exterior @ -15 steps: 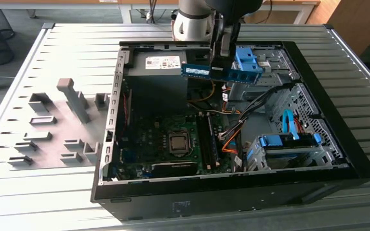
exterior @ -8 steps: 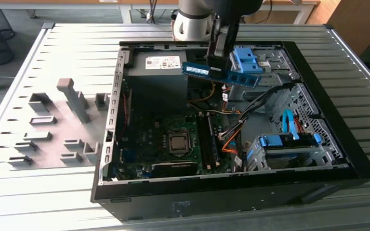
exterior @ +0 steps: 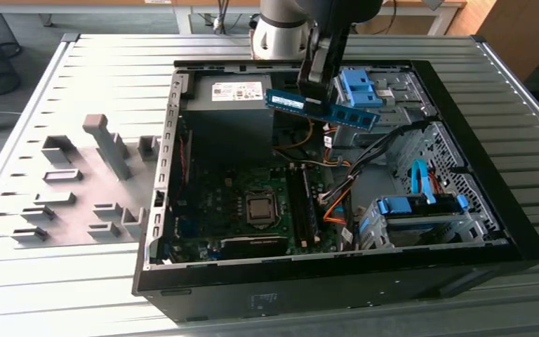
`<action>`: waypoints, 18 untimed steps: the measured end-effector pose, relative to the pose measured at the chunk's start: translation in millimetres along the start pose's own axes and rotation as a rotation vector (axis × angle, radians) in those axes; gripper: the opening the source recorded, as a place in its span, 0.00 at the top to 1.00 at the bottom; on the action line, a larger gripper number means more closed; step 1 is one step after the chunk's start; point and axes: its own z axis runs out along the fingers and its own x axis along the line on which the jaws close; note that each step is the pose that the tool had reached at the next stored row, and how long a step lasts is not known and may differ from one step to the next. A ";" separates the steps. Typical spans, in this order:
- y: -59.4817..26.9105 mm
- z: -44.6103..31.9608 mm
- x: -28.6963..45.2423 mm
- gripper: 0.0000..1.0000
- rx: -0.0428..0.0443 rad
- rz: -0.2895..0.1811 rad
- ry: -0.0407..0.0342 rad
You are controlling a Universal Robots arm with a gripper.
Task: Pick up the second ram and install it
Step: 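Insert the second ram into the second slot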
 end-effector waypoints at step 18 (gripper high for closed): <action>0.0 0.1 0.0 0.86 0.0000 0.027 -0.0002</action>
